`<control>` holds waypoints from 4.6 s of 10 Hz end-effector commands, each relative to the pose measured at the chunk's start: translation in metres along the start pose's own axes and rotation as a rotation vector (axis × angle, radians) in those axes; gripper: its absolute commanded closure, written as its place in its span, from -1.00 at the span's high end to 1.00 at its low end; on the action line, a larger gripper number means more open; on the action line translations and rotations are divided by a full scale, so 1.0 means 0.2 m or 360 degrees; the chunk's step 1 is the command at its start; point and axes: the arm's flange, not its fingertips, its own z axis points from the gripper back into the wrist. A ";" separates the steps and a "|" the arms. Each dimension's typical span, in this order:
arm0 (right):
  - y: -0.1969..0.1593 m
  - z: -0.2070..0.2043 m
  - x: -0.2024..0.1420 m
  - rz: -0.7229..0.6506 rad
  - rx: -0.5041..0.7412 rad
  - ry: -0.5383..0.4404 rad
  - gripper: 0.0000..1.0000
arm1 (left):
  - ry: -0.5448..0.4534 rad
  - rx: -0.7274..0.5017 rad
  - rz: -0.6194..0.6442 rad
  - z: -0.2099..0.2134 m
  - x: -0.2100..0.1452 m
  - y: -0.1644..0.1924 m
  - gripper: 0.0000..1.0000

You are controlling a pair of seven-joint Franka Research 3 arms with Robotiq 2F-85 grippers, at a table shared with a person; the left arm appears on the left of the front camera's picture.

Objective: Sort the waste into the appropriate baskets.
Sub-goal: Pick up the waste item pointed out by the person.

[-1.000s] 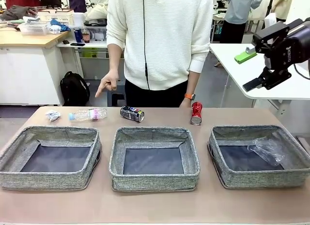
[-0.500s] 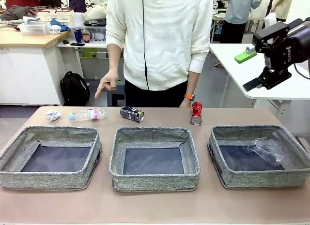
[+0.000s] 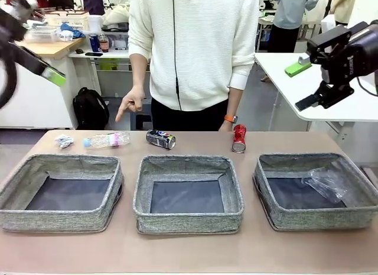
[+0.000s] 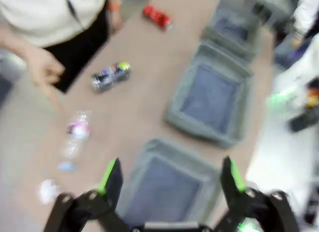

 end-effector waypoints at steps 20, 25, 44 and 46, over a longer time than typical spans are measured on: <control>0.01 0.01 0.01 0.0008 0.0041 -0.0006 1.00 | 0.0955 0.0276 -0.0541 -1.18 -0.17 1.03 1.00; 0.01 0.01 0.01 0.0008 0.0041 -0.0006 1.00 | 0.0915 0.0165 -0.0425 -1.28 -0.26 1.04 1.00; 0.01 0.01 0.01 0.0008 0.0041 -0.0006 1.00 | 0.0936 -0.0212 -0.0453 -1.10 -0.22 0.98 -1.00; 0.01 0.01 0.01 0.0008 0.0041 -0.0006 1.00 | 0.0893 -0.0123 -0.0620 -0.77 -0.07 0.80 -1.00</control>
